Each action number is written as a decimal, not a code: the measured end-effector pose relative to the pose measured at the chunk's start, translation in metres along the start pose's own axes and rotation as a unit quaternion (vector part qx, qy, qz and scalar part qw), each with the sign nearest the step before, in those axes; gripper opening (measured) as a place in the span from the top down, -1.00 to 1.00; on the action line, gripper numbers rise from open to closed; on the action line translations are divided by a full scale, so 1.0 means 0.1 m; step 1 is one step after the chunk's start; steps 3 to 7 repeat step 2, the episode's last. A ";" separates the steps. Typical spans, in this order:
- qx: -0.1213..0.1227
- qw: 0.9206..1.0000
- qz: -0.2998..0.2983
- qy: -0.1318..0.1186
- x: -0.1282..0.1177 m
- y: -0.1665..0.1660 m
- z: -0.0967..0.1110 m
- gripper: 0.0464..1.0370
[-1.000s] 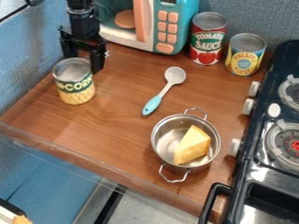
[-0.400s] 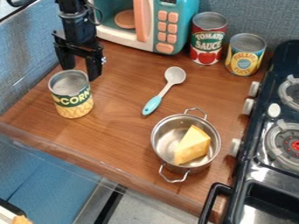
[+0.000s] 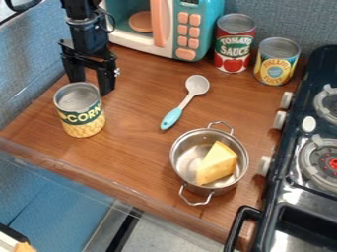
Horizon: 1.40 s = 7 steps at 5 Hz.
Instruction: Moved the corn can to the bottom left side of the table
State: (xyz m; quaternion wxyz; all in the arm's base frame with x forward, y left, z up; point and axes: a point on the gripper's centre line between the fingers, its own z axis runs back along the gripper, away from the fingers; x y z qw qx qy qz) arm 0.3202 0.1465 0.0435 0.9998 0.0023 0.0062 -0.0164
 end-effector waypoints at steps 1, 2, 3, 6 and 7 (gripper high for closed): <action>0.006 0.999 -0.013 -0.041 0.11 0.00 0.24 -0.92; 0.015 0.998 -0.016 -0.065 0.25 0.00 0.39 -0.92; 0.015 0.998 -0.016 -0.065 0.25 0.00 0.39 -0.92; 0.015 0.998 -0.016 -0.065 0.25 0.00 0.39 -0.92; 0.015 0.998 -0.016 -0.065 0.25 0.00 0.39 -0.92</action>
